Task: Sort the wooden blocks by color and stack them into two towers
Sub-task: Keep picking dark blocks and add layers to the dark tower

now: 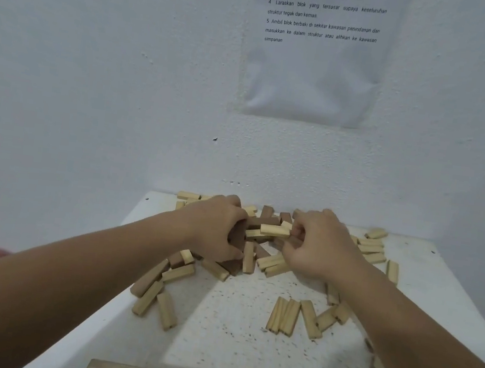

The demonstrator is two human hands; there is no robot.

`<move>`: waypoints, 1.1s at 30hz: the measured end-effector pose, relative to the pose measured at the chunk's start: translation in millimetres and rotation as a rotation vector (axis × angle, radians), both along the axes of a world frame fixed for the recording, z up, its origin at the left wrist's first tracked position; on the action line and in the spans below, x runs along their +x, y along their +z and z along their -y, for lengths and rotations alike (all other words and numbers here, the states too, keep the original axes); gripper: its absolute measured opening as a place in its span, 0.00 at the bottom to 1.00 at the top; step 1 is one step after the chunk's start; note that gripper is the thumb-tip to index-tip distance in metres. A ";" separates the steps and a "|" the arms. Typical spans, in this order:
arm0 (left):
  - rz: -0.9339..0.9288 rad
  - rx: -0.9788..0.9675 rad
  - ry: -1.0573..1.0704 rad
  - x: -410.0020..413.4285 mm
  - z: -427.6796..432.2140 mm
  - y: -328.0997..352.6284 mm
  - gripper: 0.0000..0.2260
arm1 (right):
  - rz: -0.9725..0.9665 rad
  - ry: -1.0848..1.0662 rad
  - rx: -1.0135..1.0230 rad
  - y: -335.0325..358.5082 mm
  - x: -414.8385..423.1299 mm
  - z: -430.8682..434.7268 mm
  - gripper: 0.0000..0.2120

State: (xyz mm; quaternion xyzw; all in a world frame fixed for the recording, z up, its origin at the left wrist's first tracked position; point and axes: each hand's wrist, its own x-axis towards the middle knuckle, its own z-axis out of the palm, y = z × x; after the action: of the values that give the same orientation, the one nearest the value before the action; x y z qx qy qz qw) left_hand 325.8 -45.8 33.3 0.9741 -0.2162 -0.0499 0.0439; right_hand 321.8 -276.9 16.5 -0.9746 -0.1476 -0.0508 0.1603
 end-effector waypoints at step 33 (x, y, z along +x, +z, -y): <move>-0.125 -0.375 0.150 -239.4 120.3 -44.8 0.13 | -0.493 -0.369 0.554 -7.2 -242.7 61.7 0.05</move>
State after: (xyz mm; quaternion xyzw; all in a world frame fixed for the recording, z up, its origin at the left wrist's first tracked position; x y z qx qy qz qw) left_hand 86.4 -166.2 -11.4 0.9572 -0.1455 -0.0659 0.2414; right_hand 79.0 -338.7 9.2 -0.8877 0.0918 0.1187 0.4353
